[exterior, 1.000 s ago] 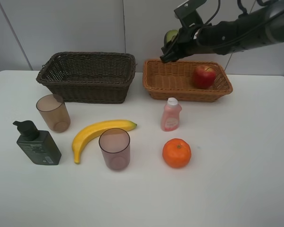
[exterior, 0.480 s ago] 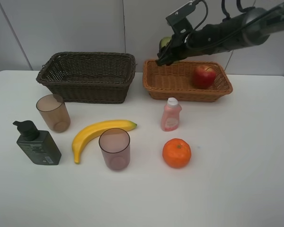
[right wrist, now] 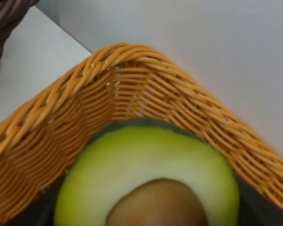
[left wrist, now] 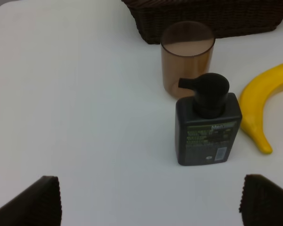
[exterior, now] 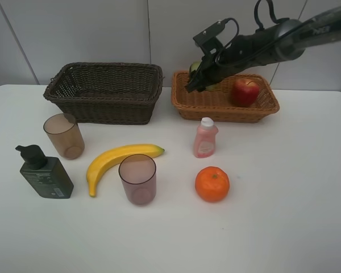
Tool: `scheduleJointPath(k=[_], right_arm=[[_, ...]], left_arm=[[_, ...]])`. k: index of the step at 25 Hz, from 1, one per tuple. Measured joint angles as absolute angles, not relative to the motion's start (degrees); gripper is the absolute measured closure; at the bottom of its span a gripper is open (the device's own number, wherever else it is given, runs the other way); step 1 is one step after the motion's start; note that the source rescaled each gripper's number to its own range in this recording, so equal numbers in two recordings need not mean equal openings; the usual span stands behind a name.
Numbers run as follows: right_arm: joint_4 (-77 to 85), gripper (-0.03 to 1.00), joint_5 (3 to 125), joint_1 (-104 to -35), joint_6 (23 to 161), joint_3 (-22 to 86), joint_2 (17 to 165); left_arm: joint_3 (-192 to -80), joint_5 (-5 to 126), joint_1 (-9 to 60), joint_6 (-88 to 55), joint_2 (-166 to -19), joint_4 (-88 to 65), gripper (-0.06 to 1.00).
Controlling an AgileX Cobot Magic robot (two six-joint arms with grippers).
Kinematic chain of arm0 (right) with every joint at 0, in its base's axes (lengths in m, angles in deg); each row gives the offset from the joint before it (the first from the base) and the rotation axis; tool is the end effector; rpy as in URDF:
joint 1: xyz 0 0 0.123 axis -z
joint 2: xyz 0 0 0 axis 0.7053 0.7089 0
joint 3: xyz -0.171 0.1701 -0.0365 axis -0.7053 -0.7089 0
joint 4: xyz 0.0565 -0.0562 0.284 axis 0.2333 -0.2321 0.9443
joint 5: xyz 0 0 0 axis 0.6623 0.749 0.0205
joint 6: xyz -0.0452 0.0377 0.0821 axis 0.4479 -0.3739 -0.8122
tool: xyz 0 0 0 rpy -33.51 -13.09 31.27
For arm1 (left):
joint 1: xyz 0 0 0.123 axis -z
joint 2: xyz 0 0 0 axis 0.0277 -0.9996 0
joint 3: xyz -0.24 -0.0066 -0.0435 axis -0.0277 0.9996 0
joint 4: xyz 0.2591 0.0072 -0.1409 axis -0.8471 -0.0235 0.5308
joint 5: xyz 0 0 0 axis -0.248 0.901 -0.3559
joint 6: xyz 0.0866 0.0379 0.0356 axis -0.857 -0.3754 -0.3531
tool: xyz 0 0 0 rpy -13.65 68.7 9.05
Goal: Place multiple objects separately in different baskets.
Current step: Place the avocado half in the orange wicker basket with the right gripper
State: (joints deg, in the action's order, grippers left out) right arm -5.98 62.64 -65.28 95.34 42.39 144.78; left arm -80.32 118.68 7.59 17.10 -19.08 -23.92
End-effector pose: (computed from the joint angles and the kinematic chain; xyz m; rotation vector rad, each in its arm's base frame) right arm 0.4822 0.1789 0.0890 -0.9339 2.0573 -0.0820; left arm 0.0914 -0.0110 0.2652 0.1123 2.1394 -0.0806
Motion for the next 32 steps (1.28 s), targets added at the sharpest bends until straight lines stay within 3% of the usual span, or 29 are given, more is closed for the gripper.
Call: scheduleJointPath(k=[11, 12, 15, 18, 32], right_arm=[[-5.6, 0.54, 62.1, -65.3, 95.3, 42.5, 145.2], [-5.6, 0.47, 61.7, -65.3, 95.3, 42.5, 145.2], [-5.5, 0.11, 59.9, -65.3, 95.3, 42.5, 145.2], [-5.3, 0.0, 59.2, -65.3, 95.3, 42.5, 145.2], [-5.3, -0.02, 59.2, -65.3, 95.3, 42.5, 145.2]], left_arm=[[-80.3, 118.7, 7.6, 17.1, -19.1, -23.9, -0.06], [-80.3, 118.7, 7.6, 17.1, -19.1, -23.9, -0.06], [-80.3, 118.7, 7.6, 17.1, -19.1, -23.9, -0.06], [-80.3, 118.7, 7.6, 17.1, -19.1, -23.9, -0.06], [-80.3, 118.7, 7.6, 17.1, -19.1, -23.9, -0.06]])
